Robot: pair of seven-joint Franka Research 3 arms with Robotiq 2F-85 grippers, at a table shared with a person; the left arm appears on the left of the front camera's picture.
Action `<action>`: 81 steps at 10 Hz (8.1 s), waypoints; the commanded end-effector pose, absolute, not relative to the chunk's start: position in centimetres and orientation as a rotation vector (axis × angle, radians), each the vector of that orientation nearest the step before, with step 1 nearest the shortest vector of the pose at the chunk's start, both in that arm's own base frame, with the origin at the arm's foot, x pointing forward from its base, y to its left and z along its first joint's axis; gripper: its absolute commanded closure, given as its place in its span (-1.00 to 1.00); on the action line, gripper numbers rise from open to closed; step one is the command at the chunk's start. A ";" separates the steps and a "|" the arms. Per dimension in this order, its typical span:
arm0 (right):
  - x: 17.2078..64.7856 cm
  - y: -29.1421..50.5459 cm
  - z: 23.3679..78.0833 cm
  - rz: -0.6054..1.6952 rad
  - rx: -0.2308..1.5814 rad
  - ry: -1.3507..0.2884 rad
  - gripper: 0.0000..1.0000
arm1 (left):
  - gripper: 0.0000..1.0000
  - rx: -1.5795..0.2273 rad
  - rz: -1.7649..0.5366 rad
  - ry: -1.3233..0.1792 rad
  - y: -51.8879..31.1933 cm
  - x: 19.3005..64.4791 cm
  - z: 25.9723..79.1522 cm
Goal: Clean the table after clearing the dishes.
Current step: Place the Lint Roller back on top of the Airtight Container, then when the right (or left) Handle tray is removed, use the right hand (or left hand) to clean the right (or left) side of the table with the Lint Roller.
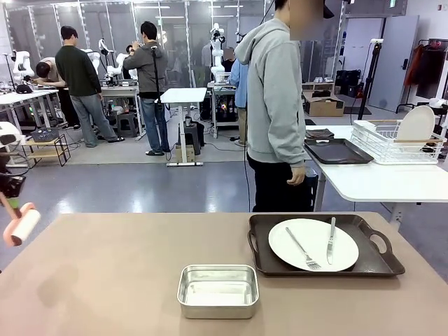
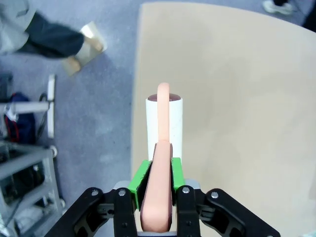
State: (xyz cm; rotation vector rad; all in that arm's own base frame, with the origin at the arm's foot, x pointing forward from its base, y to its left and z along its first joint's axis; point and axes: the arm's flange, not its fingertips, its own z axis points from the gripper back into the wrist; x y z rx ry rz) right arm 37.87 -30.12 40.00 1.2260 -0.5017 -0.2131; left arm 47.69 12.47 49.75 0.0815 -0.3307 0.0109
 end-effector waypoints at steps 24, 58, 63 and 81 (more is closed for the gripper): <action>37.7 -30.0 40.2 -0.209 1.231 -0.504 -1.00 | 0.55 -0.050 -1.665 -0.211 -36.5 41.1 45.2; 37.7 -30.0 40.2 -0.209 1.231 -0.504 -1.00 | -1.00 -0.083 -1.620 -0.144 -35.9 48.7 42.9; 37.7 -30.0 40.2 -0.209 1.231 -0.504 -1.00 | -1.00 -0.142 -1.601 -0.150 -35.2 49.2 44.6; 37.7 -30.0 40.2 -0.209 1.231 -0.504 -1.00 | -1.00 -1.003 0.269 -0.746 25.4 21.1 44.2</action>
